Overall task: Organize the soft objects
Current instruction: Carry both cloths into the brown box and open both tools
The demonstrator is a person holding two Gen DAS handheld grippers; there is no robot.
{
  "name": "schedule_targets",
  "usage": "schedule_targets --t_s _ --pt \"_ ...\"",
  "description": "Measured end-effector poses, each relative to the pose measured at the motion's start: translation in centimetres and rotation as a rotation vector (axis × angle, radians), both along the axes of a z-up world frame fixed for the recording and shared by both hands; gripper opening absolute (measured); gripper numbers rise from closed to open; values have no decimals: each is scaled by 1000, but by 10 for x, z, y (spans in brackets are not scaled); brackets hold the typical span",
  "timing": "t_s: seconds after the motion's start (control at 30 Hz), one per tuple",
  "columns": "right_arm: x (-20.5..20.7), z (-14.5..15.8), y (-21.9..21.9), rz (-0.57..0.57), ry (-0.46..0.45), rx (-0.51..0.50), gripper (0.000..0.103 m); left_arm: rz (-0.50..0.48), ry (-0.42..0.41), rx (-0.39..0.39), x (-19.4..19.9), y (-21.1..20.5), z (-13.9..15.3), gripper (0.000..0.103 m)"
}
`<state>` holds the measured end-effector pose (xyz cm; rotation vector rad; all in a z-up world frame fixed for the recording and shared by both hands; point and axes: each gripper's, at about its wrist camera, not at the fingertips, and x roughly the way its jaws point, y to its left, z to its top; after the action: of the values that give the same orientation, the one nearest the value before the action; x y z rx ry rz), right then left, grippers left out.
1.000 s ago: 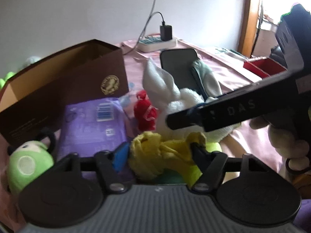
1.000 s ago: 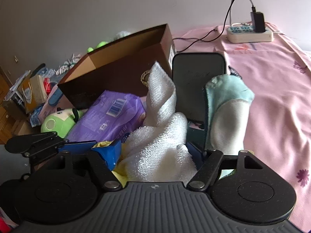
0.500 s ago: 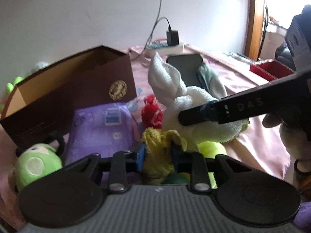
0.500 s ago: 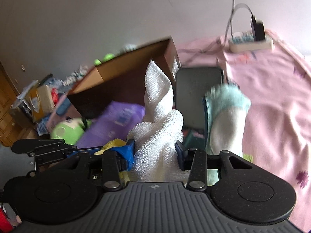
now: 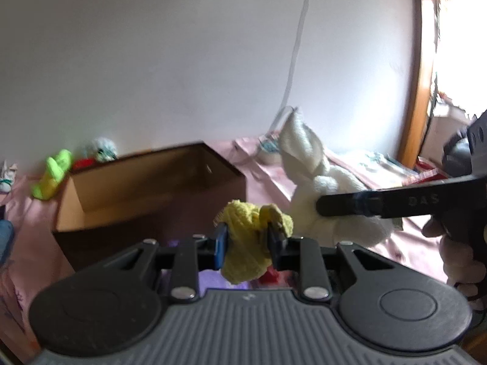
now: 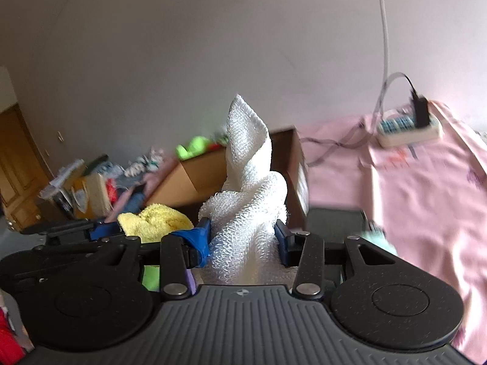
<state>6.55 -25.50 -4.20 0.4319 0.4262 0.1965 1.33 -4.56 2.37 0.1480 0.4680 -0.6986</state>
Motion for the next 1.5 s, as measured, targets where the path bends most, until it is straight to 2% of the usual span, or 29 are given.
schedule_targets --t_s 0.2,0.37,0.47,0.53,0.67,0.83,1.1,1.2,1.3,1.37,1.5 --pt "52 40 8 47 -37 -33 27 111 -48 -28 42 19 36 27" --pt "116 51 16 77 2 -59 27 179 -44 -35 94 29 52 28" --pt "154 46 27 89 57 -85 27 222 -18 -23 131 30 49 28" --pt "179 38 33 100 124 -85 27 241 11 -8 154 28 44 28" --pt "222 13 42 91 221 -117 27 281 80 42 204 18 20 28" --pt "269 -20 46 78 342 -142 27 310 137 101 244 9 -10 28" --pt "307 -43 50 55 432 -208 33 353 236 157 291 17 -50 30" --pt "308 -44 44 26 461 -202 34 389 257 175 299 21 -56 38" --pt "305 -41 41 49 438 -189 34 412 260 176 302 25 -59 43" --pt "307 -41 42 57 435 -187 33 422 254 173 301 27 -59 55" --pt "301 -33 44 63 393 -215 36 428 229 181 296 26 -58 59"
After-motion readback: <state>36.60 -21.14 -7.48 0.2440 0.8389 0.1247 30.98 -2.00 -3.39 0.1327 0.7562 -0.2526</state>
